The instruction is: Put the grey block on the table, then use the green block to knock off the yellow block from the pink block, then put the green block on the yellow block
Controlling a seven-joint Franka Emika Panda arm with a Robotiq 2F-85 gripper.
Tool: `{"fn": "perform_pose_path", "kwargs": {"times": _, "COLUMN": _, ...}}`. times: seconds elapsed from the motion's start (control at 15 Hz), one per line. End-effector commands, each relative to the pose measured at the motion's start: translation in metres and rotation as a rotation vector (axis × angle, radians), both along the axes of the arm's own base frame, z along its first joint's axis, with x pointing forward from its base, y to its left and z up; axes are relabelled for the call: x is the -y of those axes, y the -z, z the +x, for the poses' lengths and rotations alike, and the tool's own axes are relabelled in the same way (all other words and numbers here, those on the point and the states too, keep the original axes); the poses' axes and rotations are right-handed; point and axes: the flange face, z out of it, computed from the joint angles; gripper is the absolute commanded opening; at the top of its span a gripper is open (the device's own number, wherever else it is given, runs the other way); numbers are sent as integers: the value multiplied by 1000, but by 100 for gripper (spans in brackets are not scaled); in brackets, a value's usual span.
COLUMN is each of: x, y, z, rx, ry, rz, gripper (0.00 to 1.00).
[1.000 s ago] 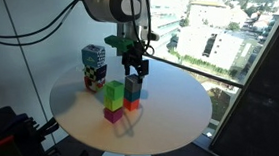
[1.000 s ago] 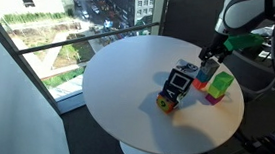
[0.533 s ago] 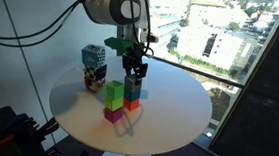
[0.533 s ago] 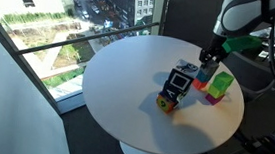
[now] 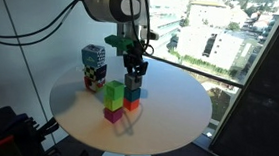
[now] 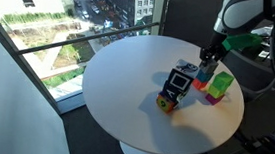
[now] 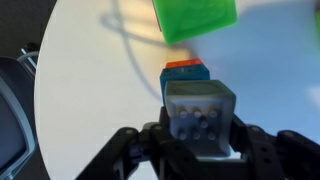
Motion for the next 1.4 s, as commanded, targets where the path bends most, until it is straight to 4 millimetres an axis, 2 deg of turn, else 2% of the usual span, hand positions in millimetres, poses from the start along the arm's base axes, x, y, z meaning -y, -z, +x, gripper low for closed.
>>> {"fn": "perform_pose_path", "kwargs": {"times": 0.0, "x": -7, "y": -23, "z": -2, "rx": 14, "ry": 6, "rz": 1, "gripper": 29}}
{"fn": "perform_pose_path", "kwargs": {"times": 0.47, "x": -19, "y": -59, "z": -14, "rx": 11, "ry": -23, "rz": 20, "gripper": 29}}
{"fn": "perform_pose_path", "kwargs": {"times": 0.87, "x": -31, "y": -89, "z": -39, "rx": 8, "ry": -63, "rz": 30, "gripper": 29}}
{"fn": "perform_pose_path", "kwargs": {"times": 1.33, "x": -46, "y": -91, "z": -79, "rx": -13, "ry": -136, "rz": 48, "gripper": 29}}
